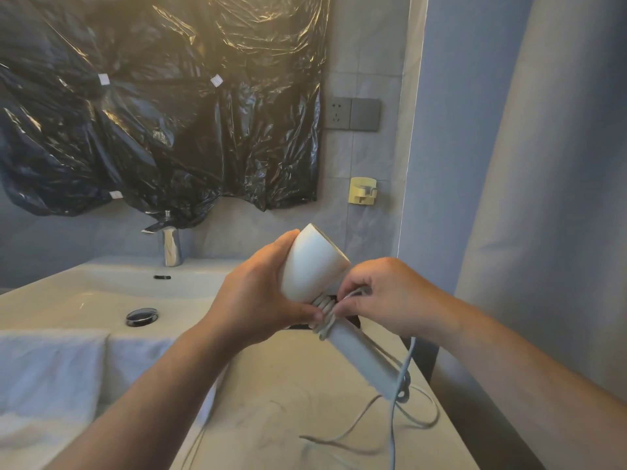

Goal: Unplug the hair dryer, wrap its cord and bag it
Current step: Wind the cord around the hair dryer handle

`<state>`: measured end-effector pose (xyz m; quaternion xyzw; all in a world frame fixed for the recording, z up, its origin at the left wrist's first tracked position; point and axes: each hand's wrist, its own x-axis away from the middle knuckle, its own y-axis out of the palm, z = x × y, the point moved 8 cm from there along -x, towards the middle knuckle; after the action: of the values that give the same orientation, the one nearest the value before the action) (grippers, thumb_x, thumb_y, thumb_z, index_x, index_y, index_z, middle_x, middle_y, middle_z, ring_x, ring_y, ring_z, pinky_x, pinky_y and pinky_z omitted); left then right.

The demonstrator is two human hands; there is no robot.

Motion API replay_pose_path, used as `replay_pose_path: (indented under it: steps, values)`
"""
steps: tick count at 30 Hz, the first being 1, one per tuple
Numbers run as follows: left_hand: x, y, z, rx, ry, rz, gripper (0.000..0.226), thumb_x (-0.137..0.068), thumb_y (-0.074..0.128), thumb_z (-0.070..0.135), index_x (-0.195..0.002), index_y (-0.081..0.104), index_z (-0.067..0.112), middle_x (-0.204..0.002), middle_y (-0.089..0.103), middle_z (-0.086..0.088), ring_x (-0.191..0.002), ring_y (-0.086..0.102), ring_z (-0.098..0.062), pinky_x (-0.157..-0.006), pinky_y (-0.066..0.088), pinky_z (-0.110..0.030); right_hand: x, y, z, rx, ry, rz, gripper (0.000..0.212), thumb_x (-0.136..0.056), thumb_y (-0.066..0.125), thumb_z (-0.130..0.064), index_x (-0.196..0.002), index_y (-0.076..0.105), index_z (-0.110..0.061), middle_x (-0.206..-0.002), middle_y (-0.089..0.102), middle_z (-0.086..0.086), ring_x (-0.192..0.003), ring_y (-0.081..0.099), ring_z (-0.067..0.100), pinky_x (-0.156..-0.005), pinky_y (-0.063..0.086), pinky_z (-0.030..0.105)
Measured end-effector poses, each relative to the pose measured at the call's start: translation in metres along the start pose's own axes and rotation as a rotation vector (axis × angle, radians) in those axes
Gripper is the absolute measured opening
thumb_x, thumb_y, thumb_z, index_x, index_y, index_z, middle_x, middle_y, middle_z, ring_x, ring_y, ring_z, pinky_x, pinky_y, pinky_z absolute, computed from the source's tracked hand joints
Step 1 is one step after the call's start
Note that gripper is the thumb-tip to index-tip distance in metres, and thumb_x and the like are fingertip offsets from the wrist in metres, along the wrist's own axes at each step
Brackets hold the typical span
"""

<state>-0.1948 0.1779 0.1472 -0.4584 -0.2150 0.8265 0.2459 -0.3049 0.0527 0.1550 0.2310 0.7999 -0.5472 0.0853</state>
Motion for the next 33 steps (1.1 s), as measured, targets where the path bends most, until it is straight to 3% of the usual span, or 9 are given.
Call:
replay_pose_path:
  steps: [3,6,10,13,17,20,23,26,33]
  values:
    - [0.003,-0.006,-0.002,0.086,-0.005,0.063,0.105,-0.039,0.080,0.055,-0.135,0.038,0.049,-0.110,0.060,0.022,-0.101,0.058,-0.016,-0.081,0.054,-0.040,0.000,0.010,0.016,-0.197,0.050,0.009,0.021,-0.083,0.071,-0.037,-0.069,0.061,-0.026,-0.084,0.072,0.002,-0.084,0.066,0.019,-0.075,0.051,0.037]
    - [0.005,-0.005,0.005,0.009,0.028,0.061,0.118,-0.040,0.089,0.048,-0.145,0.036,0.037,-0.126,0.058,0.014,-0.115,0.054,-0.017,-0.091,0.050,-0.040,0.001,0.019,0.023,-0.386,0.074,0.020,0.022,-0.085,0.071,-0.025,-0.067,0.058,-0.024,-0.068,0.064,-0.001,-0.065,0.057,0.016,-0.067,0.046,0.037]
    - [0.008,0.006,0.020,-0.313,0.053,0.008,0.150,-0.037,0.085,0.068,-0.154,0.006,0.017,-0.143,0.042,0.001,-0.128,0.042,-0.022,-0.096,0.040,-0.034,0.000,0.017,0.027,-0.423,0.104,0.094,0.021,-0.083,0.072,-0.025,-0.067,0.058,-0.022,-0.065,0.060,0.002,-0.063,0.052,0.016,-0.065,0.044,0.037]
    - [0.008,0.012,0.023,-0.314,0.058,-0.017,0.147,-0.045,0.083,0.068,-0.154,-0.003,0.020,-0.145,0.037,0.002,-0.128,0.042,-0.020,-0.092,0.040,-0.030,0.002,0.019,0.029,-0.458,0.129,0.096,0.021,-0.084,0.070,-0.024,-0.068,0.058,-0.021,-0.067,0.060,0.004,-0.064,0.053,0.017,-0.066,0.045,0.038]
    - [0.003,0.007,0.018,-0.212,0.091,0.009,0.135,-0.046,0.086,0.059,-0.154,0.012,0.028,-0.145,0.040,0.013,-0.129,0.041,-0.012,-0.096,0.040,-0.028,0.007,0.024,0.031,-0.646,0.179,-0.005,0.016,-0.090,0.063,-0.008,-0.075,0.059,-0.012,-0.074,0.062,0.013,-0.071,0.057,0.025,-0.069,0.049,0.037]
    - [0.001,-0.001,0.004,0.091,-0.001,0.068,0.122,-0.044,0.092,0.042,-0.150,0.032,0.035,-0.125,0.051,0.029,-0.115,0.051,-0.004,-0.092,0.041,-0.024,0.011,0.024,0.023,-0.731,0.167,-0.077,0.016,-0.092,0.057,0.000,-0.077,0.057,-0.007,-0.073,0.063,0.012,-0.065,0.062,0.022,-0.058,0.054,0.025]
    - [-0.003,-0.003,-0.003,0.202,-0.015,0.079,0.098,-0.044,0.083,0.050,-0.136,0.053,0.039,-0.118,0.064,0.020,-0.107,0.060,-0.006,-0.091,0.052,-0.034,0.012,0.025,0.020,-0.727,0.161,-0.084,0.016,-0.092,0.056,0.001,-0.078,0.057,-0.006,-0.069,0.064,0.010,-0.057,0.063,0.015,-0.054,0.053,0.022]
    - [-0.002,-0.003,0.004,0.169,0.021,0.048,0.088,-0.050,0.086,0.044,-0.132,0.055,0.045,-0.112,0.064,0.025,-0.102,0.060,0.000,-0.083,0.052,-0.028,0.013,0.028,0.018,-0.731,0.149,-0.089,0.014,-0.091,0.057,0.002,-0.079,0.058,-0.006,-0.064,0.067,0.005,-0.057,0.067,0.015,-0.054,0.055,0.025]
    - [-0.003,-0.019,0.019,0.094,0.143,0.126,0.085,-0.049,0.078,0.049,-0.131,0.059,0.037,-0.112,0.062,0.018,-0.105,0.061,-0.009,-0.087,0.052,-0.039,0.010,0.016,0.022,-0.456,0.144,-0.046,0.017,-0.086,0.070,-0.028,-0.069,0.069,-0.028,-0.057,0.059,0.004,-0.044,0.049,0.014,-0.042,0.038,0.023]
